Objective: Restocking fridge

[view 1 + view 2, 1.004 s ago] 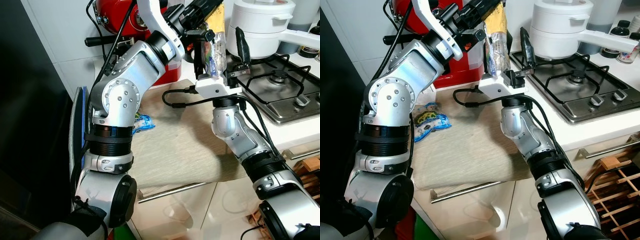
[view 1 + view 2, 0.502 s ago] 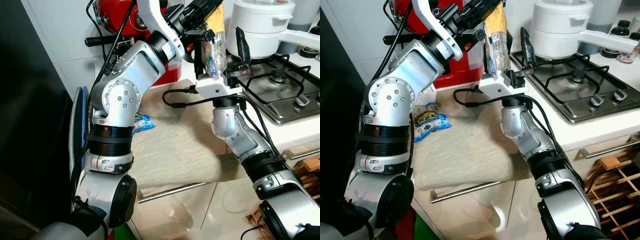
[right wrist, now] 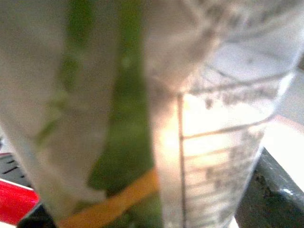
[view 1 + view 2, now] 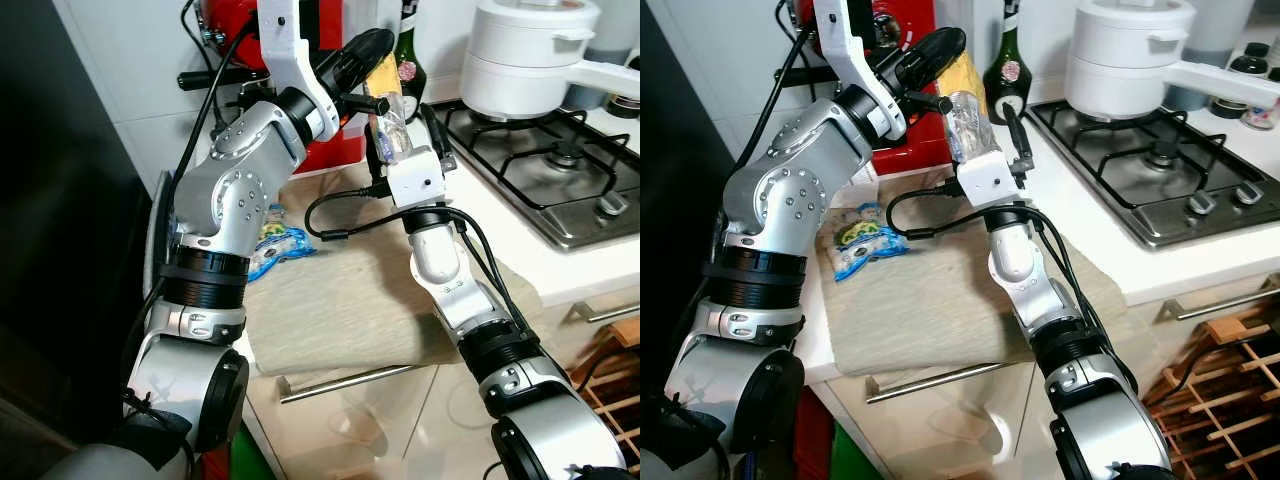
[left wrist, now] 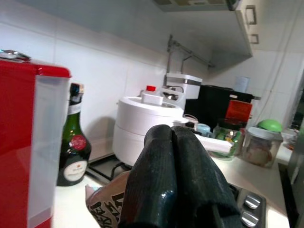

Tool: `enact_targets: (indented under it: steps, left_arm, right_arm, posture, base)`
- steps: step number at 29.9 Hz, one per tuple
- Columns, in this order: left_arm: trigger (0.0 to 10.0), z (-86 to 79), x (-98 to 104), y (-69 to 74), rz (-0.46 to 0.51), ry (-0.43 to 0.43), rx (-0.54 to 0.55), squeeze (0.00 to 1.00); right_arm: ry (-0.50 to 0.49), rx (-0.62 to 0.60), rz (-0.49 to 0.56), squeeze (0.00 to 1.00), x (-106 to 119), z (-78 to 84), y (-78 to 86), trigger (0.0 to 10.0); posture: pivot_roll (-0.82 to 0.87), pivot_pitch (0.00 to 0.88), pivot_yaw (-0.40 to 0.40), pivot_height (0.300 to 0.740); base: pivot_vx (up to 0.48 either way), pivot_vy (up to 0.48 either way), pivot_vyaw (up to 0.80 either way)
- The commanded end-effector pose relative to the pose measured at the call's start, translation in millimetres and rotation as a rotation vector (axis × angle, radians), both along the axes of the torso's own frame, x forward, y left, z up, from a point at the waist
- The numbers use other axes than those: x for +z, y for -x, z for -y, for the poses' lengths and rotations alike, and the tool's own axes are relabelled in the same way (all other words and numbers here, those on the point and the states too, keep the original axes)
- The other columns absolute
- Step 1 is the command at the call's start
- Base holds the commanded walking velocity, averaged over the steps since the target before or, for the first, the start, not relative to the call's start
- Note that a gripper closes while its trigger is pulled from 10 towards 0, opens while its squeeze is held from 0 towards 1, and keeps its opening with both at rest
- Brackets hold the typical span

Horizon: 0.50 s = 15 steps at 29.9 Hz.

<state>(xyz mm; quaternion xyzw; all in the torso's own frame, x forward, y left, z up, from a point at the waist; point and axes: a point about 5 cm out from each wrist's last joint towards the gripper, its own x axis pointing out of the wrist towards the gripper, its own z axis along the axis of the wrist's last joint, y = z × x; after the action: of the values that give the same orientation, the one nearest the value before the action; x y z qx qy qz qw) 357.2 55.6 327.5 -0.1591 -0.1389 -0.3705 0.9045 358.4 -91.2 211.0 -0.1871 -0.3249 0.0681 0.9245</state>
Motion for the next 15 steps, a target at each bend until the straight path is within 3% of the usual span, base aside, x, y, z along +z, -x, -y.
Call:
enact_targets:
  steps: [1,7,15]
  left_arm:
    - [10.0,-3.1,0,-1.6,-0.008,0.01,0.015,0.0]
    - [10.0,-2.1,-4,-5.3,-0.037,-0.002,0.027,0.0]
    - [10.0,-7.2,-21,-13.2,-0.026,-0.168,0.136,0.0]
  right_arm:
    - [-0.015,0.008,0.003,0.0,4,0.3,0.2,0.0]
    - [-0.031,0.035,-0.032,0.0,3,0.8,-1.0,0.0]
    - [-0.049,0.049,-0.072,0.0,0,1.7,-2.2,0.0]
  posture:
    - [-0.16,0.0,0.087,0.74]
    - [-0.16,0.0,0.087,0.74]
    - [-0.16,0.0,0.089,0.74]
  base:
    - [0.0,0.0,0.0]
    - [0.0,0.0,0.0]
    - [0.0,0.0,0.0]
